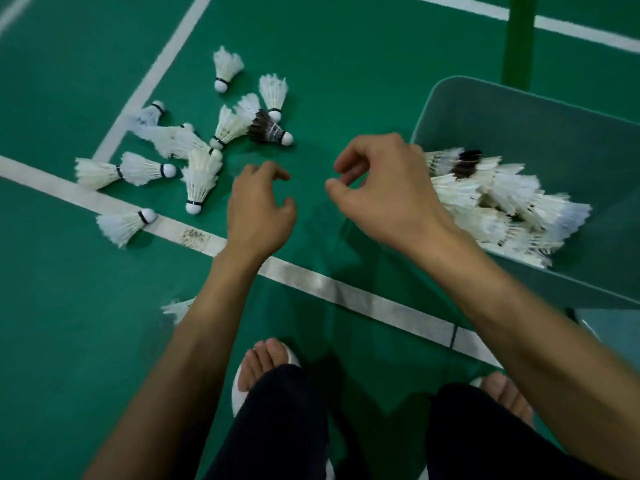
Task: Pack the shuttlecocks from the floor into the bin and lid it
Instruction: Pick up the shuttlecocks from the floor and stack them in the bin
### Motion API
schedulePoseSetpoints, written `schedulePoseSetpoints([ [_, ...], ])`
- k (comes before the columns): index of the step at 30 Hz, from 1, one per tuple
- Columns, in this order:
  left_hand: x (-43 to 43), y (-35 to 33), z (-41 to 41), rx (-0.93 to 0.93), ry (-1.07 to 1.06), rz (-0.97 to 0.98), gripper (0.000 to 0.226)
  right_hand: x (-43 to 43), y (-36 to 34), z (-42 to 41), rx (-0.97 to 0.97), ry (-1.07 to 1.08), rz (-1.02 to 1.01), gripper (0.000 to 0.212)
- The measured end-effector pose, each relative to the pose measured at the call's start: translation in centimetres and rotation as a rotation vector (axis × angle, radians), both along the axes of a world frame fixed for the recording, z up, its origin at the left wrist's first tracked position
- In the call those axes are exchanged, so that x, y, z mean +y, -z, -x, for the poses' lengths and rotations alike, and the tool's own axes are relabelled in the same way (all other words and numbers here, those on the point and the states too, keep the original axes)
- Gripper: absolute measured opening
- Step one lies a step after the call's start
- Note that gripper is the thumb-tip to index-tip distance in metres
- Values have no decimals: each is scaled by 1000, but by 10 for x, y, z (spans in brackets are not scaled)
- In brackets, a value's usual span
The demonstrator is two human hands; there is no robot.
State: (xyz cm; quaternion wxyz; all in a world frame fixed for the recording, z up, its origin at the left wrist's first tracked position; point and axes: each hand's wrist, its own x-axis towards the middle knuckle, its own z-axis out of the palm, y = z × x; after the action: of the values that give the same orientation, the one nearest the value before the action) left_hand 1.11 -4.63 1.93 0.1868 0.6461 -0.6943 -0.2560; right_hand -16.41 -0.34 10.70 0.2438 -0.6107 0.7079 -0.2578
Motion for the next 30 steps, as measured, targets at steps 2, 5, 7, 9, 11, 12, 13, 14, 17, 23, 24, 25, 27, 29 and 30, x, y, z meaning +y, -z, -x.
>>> schedulePoseSetpoints([
  [2, -2, 17, -19, -1, -135, -31, 39, -21, 16, -20, 50, -66, -101, 24],
  [5, -4, 39, -48, -75, -325, -43, 46, -51, 43, -56, 97, -123, -226, 29],
  [7, -12, 50, -68, -144, -446, -11, 53, -68, 61, -76, 119, -124, -265, 28],
  [9, -30, 60, -86, -206, -522, -6, 67, -82, 78, -94, 126, -124, -292, 29],
  [11, -54, 69, -95, -236, -520, -31, 85, -98, 93, -107, 135, -138, -287, 30],
  [12, -66, 72, -97, -236, -490, -48, 90, -106, 99, -113, 144, -147, -271, 30],
  [13, -76, 74, -97, -229, -446, -65, 91, -115, 104, -117, 155, -150, -248, 32],
  [14, -85, 76, -96, -218, -403, -82, 88, -124, 107, -120, 166, -148, -217, 35],
  [17, -105, 78, -100, -155, -407, -136, 65, -155, 111, -131, 163, -144, -122, 43],
  [23, -100, 60, -97, 30, -524, -226, 36, -196, 113, -133, 202, 2, -72, 46],
  [24, -96, 58, -98, 45, -524, -238, 34, -199, 117, -132, 233, 0, -116, 46],
  [25, -92, 57, -99, 57, -525, -244, 32, -199, 121, -132, 247, -7, -162, 46],
  [27, -84, 56, -101, 65, -524, -242, 34, -196, 130, -131, 269, -21, -197, 44],
  [29, -77, 57, -99, 69, -509, -228, 37, -190, 135, -131, 326, -4, -156, 33],
  [30, -75, 57, -98, 71, -497, -219, 38, -187, 136, -130, 339, 24, -136, 27],
])
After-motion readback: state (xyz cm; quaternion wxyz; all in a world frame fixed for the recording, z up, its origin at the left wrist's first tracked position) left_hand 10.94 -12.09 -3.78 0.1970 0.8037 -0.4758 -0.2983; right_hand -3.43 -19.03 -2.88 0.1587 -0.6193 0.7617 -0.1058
